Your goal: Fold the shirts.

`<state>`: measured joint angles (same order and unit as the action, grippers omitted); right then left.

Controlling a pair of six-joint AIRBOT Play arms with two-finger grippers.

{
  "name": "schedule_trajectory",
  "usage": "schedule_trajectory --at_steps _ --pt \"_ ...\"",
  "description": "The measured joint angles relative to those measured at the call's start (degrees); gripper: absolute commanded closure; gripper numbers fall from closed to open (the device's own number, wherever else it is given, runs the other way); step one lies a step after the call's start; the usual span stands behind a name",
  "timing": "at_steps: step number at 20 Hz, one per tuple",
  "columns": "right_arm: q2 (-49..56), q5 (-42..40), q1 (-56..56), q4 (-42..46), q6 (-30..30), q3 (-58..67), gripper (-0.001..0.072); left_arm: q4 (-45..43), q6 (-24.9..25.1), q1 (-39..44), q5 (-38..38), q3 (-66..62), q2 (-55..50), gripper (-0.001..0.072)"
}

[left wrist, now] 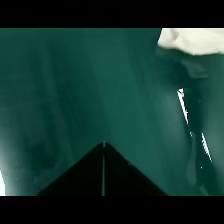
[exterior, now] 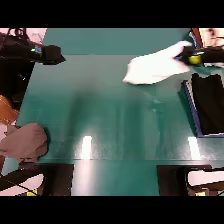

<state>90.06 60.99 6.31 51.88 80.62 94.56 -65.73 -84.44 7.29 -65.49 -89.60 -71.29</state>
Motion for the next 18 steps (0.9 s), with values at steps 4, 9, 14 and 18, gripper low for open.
schedule_trajectory --at_steps 4,9,14,18 --pt "-2.43 0.22 11.67 1.36 0.28 0.04 0.0693 0.17 -0.28 2.25 1.88 0.0 0.0 0.0686" --pt "-3.15 -1.14 17.0 1.62 -0.02 2.34 0.0693 0.17 -0.72 2.95 2.64 0.0 -0.02 0.0686" --pt "-3.34 2.34 18.32 1.62 -0.2 12.72 0.0694 0.2 -0.81 3.06 2.89 0.0 -0.02 0.0686" --pt "-4.37 9.6 19.21 3.67 0.33 18.6 0.0694 0.2 -0.83 3.06 2.62 0.0 -0.02 0.0686"
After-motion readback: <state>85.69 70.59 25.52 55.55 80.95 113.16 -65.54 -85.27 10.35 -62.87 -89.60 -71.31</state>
